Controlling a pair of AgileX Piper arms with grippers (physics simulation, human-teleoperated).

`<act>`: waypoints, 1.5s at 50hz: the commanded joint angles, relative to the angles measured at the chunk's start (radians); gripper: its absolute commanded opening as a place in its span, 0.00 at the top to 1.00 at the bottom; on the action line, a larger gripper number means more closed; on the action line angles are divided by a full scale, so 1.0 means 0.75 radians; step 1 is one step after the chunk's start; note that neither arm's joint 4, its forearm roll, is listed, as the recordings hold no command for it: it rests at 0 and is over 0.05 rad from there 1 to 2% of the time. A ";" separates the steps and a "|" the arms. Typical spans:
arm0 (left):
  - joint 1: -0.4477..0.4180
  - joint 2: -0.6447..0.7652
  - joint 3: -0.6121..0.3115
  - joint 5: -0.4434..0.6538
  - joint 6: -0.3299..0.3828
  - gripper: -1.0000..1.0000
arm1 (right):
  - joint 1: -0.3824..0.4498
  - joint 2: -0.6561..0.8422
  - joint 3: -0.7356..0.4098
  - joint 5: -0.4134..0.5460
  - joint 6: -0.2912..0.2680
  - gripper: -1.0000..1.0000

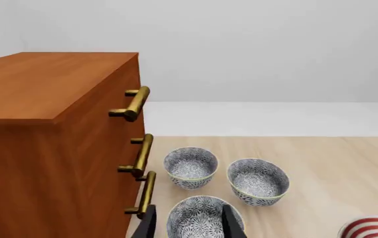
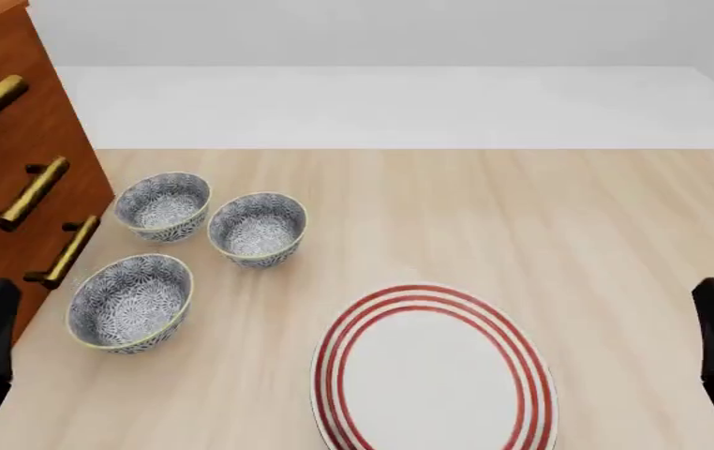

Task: Pick up the bowl and put it in the middle on the plate.

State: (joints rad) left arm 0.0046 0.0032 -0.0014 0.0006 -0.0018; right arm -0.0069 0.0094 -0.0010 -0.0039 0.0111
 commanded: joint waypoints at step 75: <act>-0.291 0.343 -0.604 0.392 0.208 0.00 | 0.006 0.035 -0.001 -0.026 0.022 0.00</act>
State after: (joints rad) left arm -0.1737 0.1713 -0.4183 0.3138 0.0980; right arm -0.0018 0.0334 -0.0014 -0.0237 0.0198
